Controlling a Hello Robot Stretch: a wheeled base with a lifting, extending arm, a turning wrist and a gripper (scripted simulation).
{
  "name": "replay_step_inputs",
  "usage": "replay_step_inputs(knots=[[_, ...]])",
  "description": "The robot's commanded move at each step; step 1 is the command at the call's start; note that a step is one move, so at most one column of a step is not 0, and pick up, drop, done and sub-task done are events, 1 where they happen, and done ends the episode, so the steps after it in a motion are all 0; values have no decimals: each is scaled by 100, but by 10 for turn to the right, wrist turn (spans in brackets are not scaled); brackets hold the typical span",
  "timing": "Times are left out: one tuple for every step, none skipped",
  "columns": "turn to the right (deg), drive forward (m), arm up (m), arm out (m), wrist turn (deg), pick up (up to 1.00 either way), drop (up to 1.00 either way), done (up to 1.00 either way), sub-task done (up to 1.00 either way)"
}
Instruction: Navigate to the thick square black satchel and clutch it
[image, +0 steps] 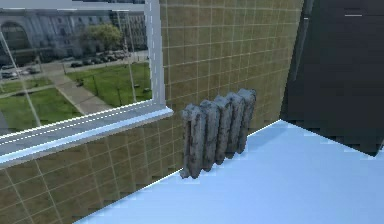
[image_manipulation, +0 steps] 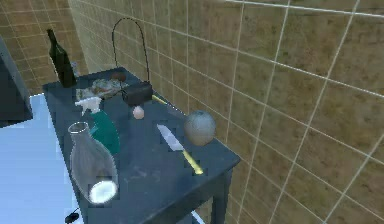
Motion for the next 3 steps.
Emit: replay_step_inputs(knots=[[-120,0,0,0,0,0,0,0,0],[240,0,0,0,0,0,0,0,0],[0,30,0,0,0,0,0,0,0]])
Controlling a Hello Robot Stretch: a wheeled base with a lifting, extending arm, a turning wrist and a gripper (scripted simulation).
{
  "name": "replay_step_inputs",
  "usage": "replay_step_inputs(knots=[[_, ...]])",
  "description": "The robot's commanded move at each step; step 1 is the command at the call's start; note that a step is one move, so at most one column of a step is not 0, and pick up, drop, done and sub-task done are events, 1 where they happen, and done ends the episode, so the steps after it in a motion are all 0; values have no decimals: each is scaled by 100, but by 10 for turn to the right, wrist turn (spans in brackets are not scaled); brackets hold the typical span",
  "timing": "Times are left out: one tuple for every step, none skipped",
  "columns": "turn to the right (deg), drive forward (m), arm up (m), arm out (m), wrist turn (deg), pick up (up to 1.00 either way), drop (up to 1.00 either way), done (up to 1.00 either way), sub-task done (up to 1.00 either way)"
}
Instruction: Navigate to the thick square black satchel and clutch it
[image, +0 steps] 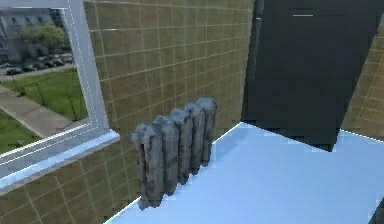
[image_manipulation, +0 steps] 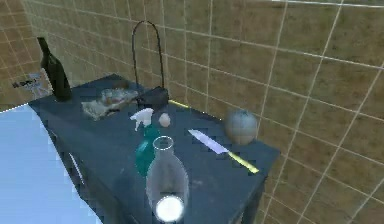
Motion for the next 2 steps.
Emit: replay_step_inputs(knots=[[240,0,0,0,0,0,0,0,0],[0,35,0,0,0,0,0,0,0]])
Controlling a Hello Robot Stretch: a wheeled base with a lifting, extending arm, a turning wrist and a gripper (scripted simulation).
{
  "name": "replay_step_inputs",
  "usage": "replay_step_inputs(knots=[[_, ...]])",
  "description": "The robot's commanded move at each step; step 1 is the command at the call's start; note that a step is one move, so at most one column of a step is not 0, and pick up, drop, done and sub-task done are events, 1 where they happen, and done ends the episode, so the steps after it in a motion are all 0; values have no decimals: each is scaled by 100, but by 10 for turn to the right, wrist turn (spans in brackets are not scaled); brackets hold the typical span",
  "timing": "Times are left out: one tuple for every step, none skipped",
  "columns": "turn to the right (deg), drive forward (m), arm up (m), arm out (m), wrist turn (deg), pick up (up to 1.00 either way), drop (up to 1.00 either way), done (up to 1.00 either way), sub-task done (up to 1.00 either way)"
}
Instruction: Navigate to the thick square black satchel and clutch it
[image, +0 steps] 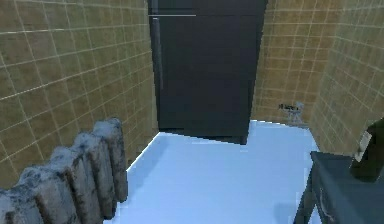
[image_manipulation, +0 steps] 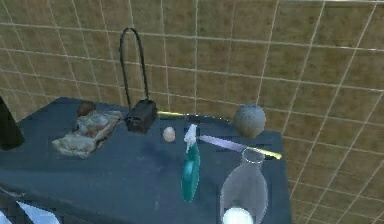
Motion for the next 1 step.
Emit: replay_step_inputs(knots=[[-90,0,0,0,0,0,0,0,0]])
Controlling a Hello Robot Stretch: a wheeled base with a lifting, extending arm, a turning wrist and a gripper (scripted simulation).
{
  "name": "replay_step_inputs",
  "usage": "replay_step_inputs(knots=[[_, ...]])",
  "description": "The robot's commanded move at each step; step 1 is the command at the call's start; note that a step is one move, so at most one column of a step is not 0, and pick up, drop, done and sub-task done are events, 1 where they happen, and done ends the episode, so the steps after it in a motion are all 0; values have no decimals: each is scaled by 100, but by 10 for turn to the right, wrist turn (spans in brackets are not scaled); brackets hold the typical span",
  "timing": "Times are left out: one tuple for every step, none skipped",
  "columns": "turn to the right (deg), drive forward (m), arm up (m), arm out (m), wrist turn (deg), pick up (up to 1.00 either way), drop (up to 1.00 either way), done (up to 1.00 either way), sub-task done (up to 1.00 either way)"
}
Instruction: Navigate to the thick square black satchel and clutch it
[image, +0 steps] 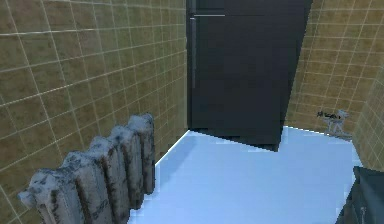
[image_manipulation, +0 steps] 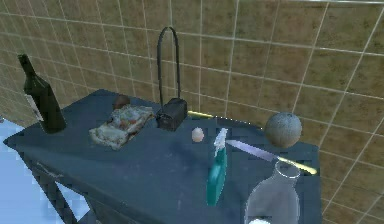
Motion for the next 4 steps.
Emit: replay_step_inputs(knots=[[0,0,50,0,0,0,0,0,0],[0,0,38,0,0,0,0,0,0],[0,0,0,40,0,0,0,0,0],[0,0,0,0,450,0,0,0,0]])
